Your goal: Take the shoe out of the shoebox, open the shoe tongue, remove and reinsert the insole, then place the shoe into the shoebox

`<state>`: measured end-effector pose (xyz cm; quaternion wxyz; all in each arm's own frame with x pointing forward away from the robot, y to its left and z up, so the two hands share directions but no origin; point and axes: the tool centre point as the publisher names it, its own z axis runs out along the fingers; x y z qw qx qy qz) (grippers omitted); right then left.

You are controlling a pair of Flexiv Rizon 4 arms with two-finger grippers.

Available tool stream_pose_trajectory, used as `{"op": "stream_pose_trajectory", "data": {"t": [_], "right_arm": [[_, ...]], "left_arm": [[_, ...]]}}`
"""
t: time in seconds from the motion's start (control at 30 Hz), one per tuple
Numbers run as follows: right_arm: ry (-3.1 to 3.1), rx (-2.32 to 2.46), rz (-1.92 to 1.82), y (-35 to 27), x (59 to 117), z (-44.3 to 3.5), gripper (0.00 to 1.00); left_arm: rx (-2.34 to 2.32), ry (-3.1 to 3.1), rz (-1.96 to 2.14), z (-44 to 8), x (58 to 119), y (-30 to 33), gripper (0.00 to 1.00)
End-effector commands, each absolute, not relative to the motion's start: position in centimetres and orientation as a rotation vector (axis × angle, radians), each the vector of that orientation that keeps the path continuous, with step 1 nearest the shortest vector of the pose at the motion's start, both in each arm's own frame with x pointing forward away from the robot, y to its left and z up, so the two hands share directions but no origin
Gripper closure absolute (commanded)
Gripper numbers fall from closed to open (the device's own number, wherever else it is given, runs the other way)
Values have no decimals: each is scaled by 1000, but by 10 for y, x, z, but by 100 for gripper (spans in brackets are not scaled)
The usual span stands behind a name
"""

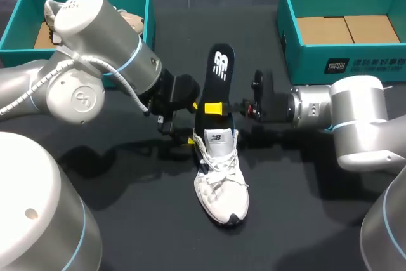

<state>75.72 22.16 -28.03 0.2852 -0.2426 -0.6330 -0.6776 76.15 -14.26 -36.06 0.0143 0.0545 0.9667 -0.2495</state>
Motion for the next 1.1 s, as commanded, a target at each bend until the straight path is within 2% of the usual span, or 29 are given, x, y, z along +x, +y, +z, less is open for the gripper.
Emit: {"op": "stream_pose_trajectory", "data": {"t": [0.03,0.53,1.1], "right_arm": [[-1698,-614,-1821,226,764,-280,100],[-1660,-459,-1821,240,765,-281,100],[-1605,-579,-1855,227,728,-298,100]], "left_arm": [[171,3009,-777,-361,761,-143,0],[171,3009,-777,-361,761,-143,0],[171,3009,-777,-361,761,-143,0]]}}
